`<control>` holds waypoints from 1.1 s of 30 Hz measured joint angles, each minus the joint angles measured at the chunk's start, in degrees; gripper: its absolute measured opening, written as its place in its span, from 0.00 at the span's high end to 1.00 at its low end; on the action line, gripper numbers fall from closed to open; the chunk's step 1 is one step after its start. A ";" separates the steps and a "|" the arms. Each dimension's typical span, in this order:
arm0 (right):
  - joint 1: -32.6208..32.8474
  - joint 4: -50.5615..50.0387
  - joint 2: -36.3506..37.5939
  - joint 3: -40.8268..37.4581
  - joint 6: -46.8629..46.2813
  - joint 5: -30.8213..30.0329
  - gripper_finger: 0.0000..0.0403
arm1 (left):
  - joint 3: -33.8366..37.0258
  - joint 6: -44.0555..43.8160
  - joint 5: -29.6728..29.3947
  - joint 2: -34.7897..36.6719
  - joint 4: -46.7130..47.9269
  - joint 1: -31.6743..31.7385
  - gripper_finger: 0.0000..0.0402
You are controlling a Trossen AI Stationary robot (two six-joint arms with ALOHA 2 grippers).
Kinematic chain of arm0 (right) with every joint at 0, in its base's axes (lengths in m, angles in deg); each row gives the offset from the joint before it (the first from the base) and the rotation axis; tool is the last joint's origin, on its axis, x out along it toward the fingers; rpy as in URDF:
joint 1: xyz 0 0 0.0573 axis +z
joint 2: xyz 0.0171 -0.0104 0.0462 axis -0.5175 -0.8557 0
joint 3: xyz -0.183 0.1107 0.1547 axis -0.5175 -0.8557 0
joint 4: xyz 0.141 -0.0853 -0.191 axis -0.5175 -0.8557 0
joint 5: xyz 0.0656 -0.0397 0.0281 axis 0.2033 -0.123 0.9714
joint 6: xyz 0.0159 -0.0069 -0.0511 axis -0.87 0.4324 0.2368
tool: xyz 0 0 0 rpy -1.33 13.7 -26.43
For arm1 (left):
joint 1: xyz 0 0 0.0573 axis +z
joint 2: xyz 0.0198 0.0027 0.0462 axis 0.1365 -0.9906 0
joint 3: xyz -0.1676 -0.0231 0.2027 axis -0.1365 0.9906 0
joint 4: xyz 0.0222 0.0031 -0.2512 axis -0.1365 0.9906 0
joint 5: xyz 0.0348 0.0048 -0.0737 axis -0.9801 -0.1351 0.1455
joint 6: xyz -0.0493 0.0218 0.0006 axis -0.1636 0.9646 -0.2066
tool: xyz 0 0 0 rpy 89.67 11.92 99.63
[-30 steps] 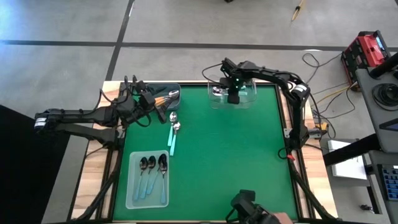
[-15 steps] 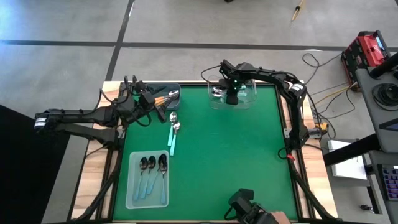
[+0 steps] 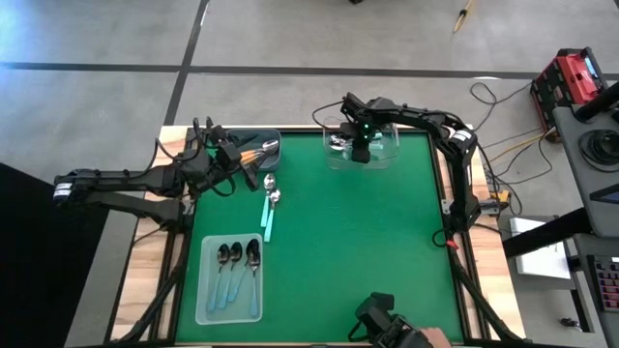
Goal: Sort silverware by color (type)
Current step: Put the light blue spoon into the transparent bin
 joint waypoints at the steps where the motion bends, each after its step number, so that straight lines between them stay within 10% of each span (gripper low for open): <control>1: 0.00 0.02 0.00 0.00 0.06 -0.01 0.88 | 0.00 0.00 0.01 -0.02 0.00 0.00 0.36; 33: 0.00 -0.08 0.00 0.00 -1.57 -0.44 0.88 | 0.00 0.10 0.01 0.00 0.38 0.00 0.36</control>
